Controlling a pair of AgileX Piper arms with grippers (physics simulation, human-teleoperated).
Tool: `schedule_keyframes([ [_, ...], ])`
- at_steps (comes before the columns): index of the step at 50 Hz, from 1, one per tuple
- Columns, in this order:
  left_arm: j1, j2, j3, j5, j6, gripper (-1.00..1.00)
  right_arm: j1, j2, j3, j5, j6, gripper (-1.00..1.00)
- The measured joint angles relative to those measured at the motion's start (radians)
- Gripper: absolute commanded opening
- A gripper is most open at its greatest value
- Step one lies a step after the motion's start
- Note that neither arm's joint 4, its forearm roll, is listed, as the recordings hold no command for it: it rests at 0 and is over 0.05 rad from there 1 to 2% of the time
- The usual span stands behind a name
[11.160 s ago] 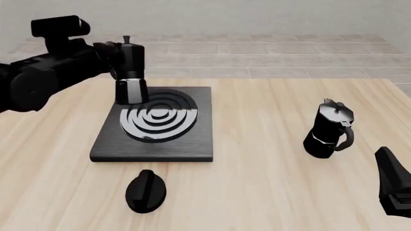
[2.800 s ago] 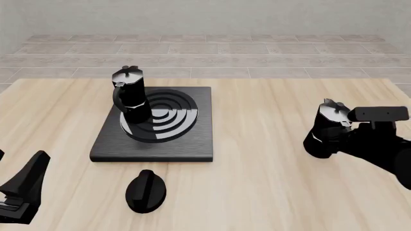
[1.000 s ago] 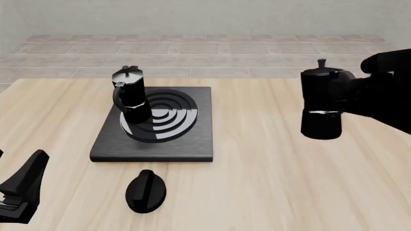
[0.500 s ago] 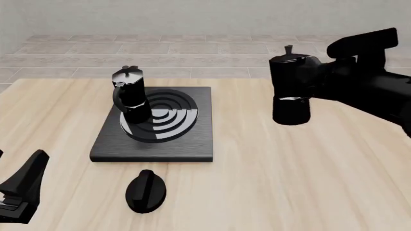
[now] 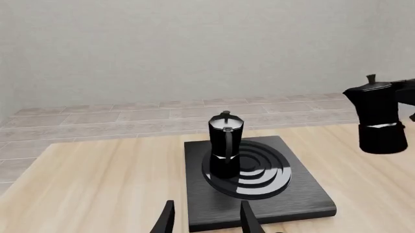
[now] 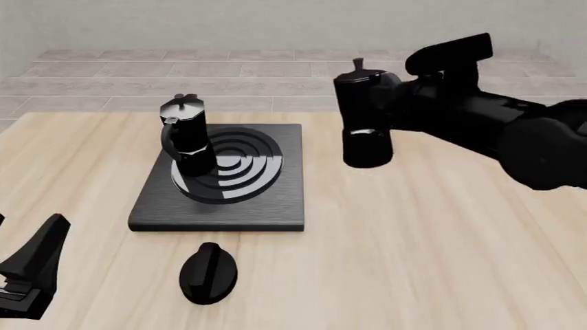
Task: Put both moka pots on the stove.
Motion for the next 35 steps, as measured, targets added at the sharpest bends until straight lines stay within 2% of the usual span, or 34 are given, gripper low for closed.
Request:
schedule_keyframes([
  [16,0.000,0.000,0.000,0.000,0.000,1.00,0.064,0.166,-0.118,-0.059,0.011,-1.00],
  [35,0.000,0.000,0.000,0.000,0.000,1.00,0.125,0.352,-0.279,-0.077,0.017,-1.00],
])
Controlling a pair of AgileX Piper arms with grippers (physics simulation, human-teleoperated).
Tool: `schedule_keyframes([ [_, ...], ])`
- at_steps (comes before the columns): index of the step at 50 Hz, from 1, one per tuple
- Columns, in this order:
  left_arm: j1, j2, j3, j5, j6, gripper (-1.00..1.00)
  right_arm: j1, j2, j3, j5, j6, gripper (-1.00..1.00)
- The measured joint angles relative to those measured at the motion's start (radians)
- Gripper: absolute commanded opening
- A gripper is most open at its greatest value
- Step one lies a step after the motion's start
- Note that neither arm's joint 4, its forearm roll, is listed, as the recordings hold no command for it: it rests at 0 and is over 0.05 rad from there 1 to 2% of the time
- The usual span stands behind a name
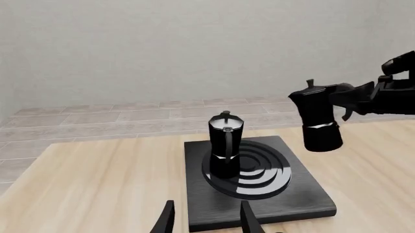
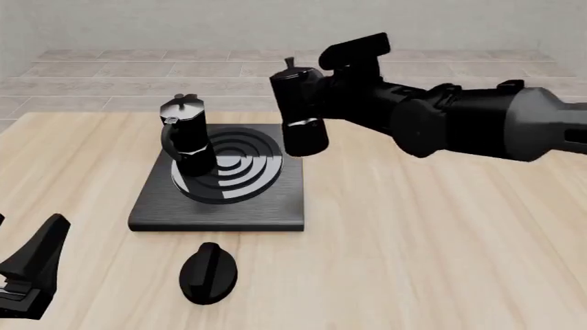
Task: Put both moka pots on the stove.
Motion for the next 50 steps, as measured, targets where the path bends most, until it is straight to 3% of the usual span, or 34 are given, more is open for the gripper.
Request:
schedule_keyframes([
  [50,0.000,0.000,0.000,0.000,0.000,1.00,0.077,0.348,-0.380,0.023,0.027,-1.00],
])
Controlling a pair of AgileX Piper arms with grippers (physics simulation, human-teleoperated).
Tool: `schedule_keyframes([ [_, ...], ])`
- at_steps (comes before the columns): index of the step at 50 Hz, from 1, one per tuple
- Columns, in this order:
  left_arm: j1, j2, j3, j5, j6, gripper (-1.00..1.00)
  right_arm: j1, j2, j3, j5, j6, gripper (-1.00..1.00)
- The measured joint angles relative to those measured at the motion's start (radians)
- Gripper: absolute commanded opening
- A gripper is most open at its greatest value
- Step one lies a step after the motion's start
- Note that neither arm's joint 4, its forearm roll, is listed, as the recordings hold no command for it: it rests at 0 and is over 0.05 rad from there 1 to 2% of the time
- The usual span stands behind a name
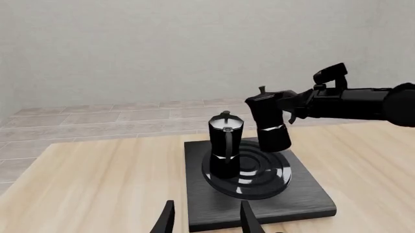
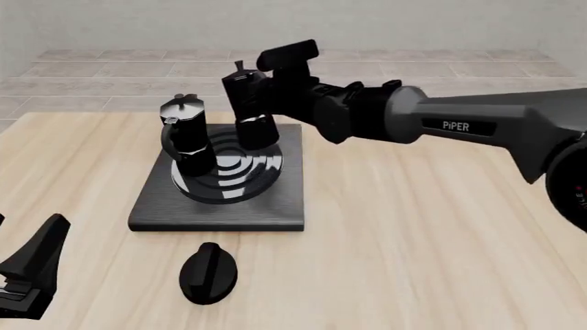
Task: Put both moka pots on the stove.
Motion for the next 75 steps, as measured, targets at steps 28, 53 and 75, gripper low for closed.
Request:
schedule_keyframes([
  [28,0.000,0.000,0.000,0.000,0.000,1.00,-0.001,0.126,-0.159,0.038,0.008,-1.00],
  [53,0.000,0.000,0.000,0.000,0.000,1.00,-0.006,0.188,-0.228,0.082,0.032,-1.00],
  [75,0.000,0.000,0.000,0.000,0.000,1.00,-0.005,0.146,-0.169,0.102,0.080,-1.00],
])
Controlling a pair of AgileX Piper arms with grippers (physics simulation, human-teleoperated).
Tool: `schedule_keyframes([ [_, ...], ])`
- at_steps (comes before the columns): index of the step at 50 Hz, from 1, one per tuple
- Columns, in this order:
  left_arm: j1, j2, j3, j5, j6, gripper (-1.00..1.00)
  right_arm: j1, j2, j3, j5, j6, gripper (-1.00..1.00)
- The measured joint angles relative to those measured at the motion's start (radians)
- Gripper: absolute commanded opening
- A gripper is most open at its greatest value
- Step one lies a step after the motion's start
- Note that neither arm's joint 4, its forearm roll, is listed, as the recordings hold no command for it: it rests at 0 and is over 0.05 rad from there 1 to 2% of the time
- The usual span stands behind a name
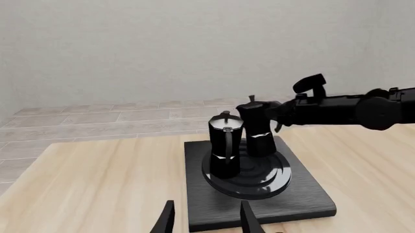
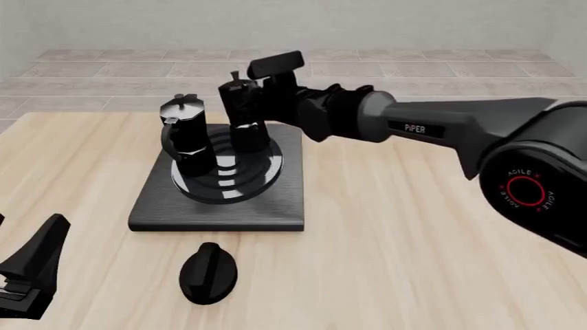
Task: Put both moka pots on the stove.
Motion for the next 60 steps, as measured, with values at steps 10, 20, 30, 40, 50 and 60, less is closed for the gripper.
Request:
schedule_keyframes([
  [10,0.000,0.000,0.000,0.000,0.000,1.00,-0.001,-0.029,0.045,0.007,0.013,-1.00],
  [20,0.000,0.000,0.000,0.000,0.000,1.00,-0.001,-0.057,0.090,0.016,0.021,-1.00],
  [30,0.000,0.000,0.000,0.000,0.000,1.00,0.000,-0.073,0.133,0.019,0.028,1.00],
  [40,0.000,0.000,0.000,0.000,0.000,1.00,0.002,-0.077,0.184,0.022,0.032,1.00],
  [50,0.000,0.000,0.000,0.000,0.000,1.00,0.004,-0.107,0.235,0.017,0.030,1.00],
  [60,0.000,0.000,0.000,0.000,0.000,1.00,0.008,-0.175,0.318,-0.002,0.030,1.00],
])
